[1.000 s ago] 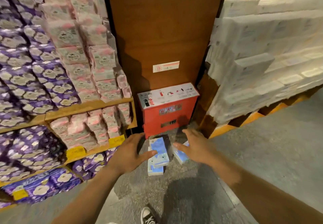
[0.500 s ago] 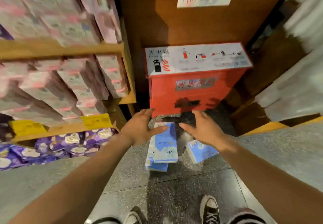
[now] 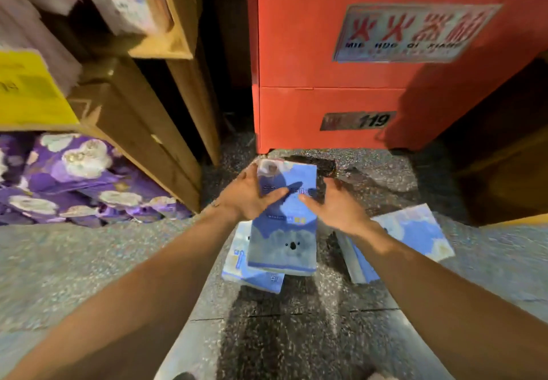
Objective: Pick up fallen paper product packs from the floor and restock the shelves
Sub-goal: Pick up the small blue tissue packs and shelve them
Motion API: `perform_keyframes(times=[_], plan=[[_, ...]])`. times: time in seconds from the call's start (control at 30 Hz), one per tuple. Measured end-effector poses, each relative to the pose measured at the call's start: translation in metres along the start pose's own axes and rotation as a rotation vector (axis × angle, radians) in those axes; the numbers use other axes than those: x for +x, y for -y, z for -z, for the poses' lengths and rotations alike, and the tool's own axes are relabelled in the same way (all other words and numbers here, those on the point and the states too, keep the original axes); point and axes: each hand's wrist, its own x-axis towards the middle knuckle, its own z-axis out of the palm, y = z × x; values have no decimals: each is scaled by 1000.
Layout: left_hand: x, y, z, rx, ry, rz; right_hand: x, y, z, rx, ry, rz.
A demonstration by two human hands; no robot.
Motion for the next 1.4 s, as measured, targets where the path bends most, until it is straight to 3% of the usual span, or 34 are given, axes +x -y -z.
perform_keyframes(times=[0.13,0.27,0.43,0.6,0.77,1.2,1.4], plan=[[26,26,-41,-262,-28,217,21,-6,-35,332,113,-121],[31,34,-61,-312,34,194,28,-12,-54,763,217,-204],[23,29,-50,-328,32,161,22,-3,-55,907,219,-192],[-17,-14,-11,-399,-111,122,-14,16,-16,947,120,-95],[-87,-89,70,-524,-183,40,-92,57,83,990,68,30],[-379,-338,401,-508,-303,-299,-411,250,399,927,-174,276],[-541,-409,499,-471,-535,-403,-570,323,497,897,-193,507]])
